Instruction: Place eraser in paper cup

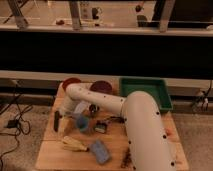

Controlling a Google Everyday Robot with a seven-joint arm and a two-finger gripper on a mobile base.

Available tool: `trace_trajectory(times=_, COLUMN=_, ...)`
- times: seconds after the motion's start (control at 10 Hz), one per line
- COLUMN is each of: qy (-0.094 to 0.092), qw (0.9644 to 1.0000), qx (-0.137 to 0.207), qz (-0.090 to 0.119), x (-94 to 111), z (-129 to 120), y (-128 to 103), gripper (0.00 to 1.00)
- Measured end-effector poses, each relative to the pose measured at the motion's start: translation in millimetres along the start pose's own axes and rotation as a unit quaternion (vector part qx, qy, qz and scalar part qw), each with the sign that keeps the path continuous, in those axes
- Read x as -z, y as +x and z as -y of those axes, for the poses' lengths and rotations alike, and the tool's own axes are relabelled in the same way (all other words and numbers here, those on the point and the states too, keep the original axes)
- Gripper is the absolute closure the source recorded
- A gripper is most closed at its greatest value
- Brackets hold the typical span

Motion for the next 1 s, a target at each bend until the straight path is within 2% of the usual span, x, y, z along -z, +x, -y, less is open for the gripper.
trace_trajectory(times=0.1, qy=0.000, qw=1.0000, qx=0.000, qz=0.000, x=-1, z=0, y=0, gripper=0.36)
trace_trajectory(times=0.2, qy=-0.001, qw=1.0000, qx=0.000, qz=0.000, x=-2, z=0, y=0, gripper=0.43)
trace_trajectory(times=0.5, qy=-0.001, qw=1.0000, qx=0.002, qz=-0.002, x=-3, z=0, y=0, gripper=0.45)
trace_trajectory(times=0.7, qy=0.002, qw=0.9998, qx=-0.001, qz=0.017, x=1, z=0, y=-5, gripper=0.47)
trace_trajectory(times=1.0, qy=0.022, qw=0.9981, qx=0.006, qz=0.058, x=30, z=0, y=-26, gripper=0.73)
